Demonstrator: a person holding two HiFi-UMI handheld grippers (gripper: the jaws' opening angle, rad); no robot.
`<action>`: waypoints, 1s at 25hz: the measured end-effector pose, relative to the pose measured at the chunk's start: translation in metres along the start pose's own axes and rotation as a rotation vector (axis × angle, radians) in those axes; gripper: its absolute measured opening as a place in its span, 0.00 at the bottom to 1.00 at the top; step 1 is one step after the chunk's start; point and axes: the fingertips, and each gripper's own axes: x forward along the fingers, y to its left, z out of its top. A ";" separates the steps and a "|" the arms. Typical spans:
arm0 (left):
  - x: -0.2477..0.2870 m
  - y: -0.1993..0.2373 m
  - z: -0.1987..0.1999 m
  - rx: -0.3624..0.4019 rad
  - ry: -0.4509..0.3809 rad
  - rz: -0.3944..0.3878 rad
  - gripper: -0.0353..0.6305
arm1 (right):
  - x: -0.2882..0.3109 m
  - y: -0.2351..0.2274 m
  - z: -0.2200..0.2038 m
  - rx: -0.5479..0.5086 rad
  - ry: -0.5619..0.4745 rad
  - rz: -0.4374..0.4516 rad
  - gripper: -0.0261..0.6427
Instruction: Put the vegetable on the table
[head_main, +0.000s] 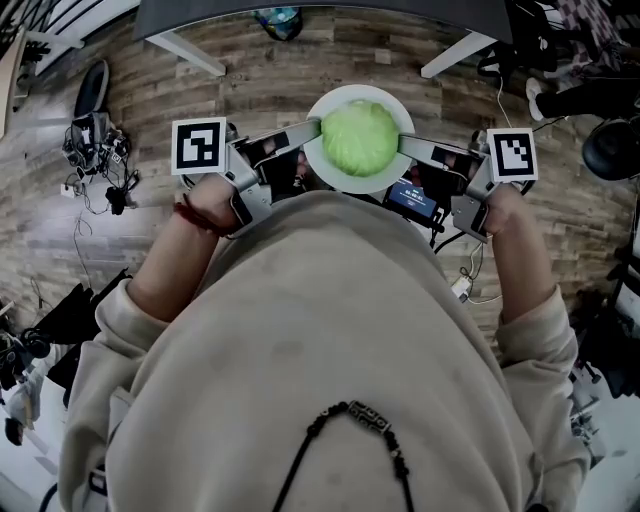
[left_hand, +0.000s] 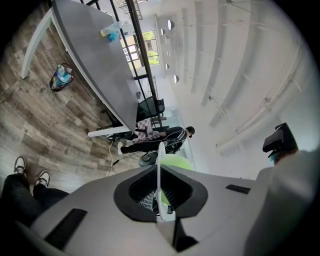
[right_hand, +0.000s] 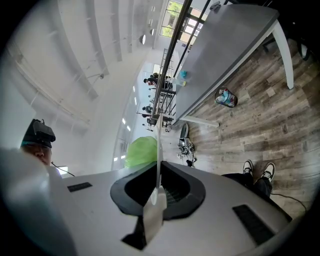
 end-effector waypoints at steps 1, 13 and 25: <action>0.005 0.000 -0.003 0.001 0.004 0.001 0.08 | -0.005 -0.001 -0.002 0.002 -0.004 0.001 0.09; 0.044 0.001 -0.027 0.004 0.053 0.024 0.08 | -0.046 -0.020 -0.014 -0.001 -0.044 0.010 0.09; 0.052 -0.001 -0.018 0.034 0.113 0.002 0.08 | -0.049 -0.019 -0.010 -0.008 -0.118 -0.004 0.09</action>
